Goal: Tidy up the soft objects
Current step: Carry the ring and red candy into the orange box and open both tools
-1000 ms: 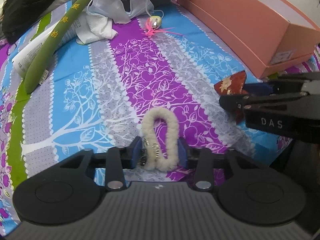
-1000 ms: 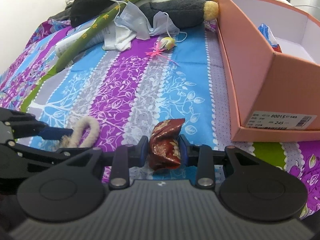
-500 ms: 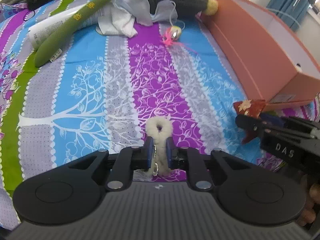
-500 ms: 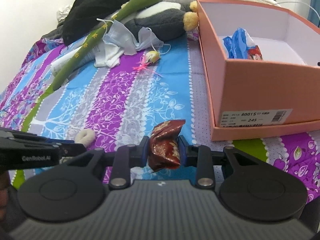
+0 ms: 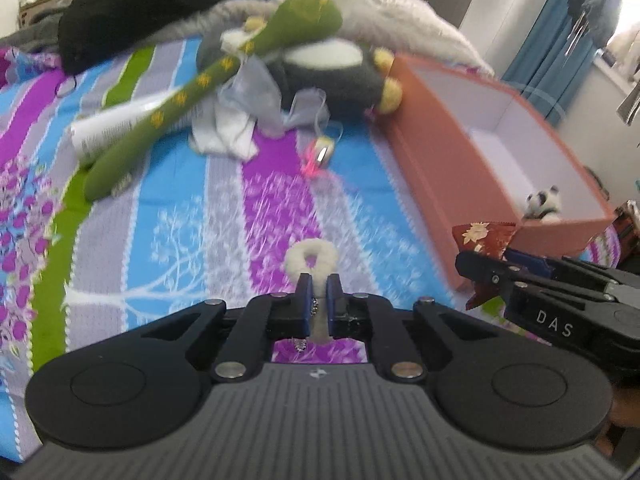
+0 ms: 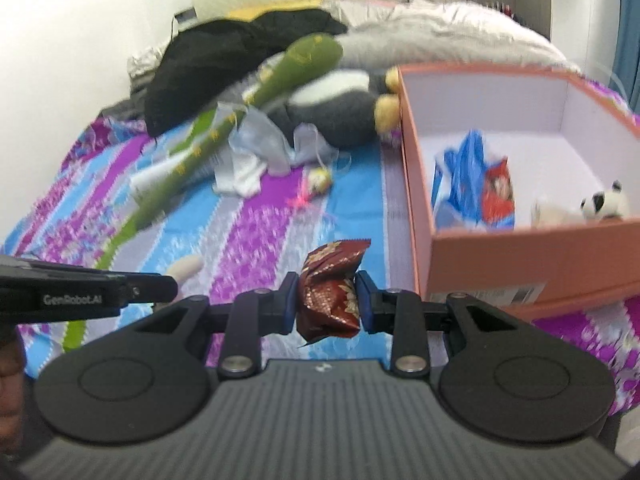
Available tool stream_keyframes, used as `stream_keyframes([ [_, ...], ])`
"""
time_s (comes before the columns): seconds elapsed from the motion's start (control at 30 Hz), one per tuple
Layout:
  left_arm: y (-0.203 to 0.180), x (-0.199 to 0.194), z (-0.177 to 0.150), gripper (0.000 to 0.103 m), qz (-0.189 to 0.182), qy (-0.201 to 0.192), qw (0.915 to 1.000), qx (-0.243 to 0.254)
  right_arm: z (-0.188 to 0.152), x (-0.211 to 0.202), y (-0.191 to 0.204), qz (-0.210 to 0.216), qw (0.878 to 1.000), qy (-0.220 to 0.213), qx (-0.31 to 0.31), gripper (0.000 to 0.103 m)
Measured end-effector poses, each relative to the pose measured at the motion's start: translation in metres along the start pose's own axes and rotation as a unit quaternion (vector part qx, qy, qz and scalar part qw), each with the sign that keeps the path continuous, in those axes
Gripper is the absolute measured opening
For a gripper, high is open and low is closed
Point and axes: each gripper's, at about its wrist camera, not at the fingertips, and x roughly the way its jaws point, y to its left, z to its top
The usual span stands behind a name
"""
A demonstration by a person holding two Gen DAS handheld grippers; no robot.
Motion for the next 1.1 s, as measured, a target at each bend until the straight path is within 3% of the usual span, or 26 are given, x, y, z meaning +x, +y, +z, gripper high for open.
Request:
stream_keyframes([
  [0.43, -0.040, -0.058, 0.073, 0.009, -0.060, -0.073, 0.9955, -0.006, 0.072, -0.061, -0.002, -0.003, 0.994, -0.102, -0.028, 0.034],
  [0.77, -0.101, -0.087, 0.148, 0.009, -0.087, -0.139, 0.9861, 0.029, 0.131, -0.109, -0.032, -0.036, 0.983, -0.180, -0.027, 0.034],
  [0.93, -0.135, -0.065, 0.174, 0.009, -0.107, -0.119, 0.9863, 0.041, 0.152, -0.114, -0.060, -0.058, 0.981, -0.182, -0.018, 0.034],
  [1.1, -0.166, -0.015, 0.187, 0.009, -0.116, -0.062, 0.9900, 0.052, 0.158, -0.096, -0.094, -0.082, 0.986, -0.143, -0.003, 0.034],
])
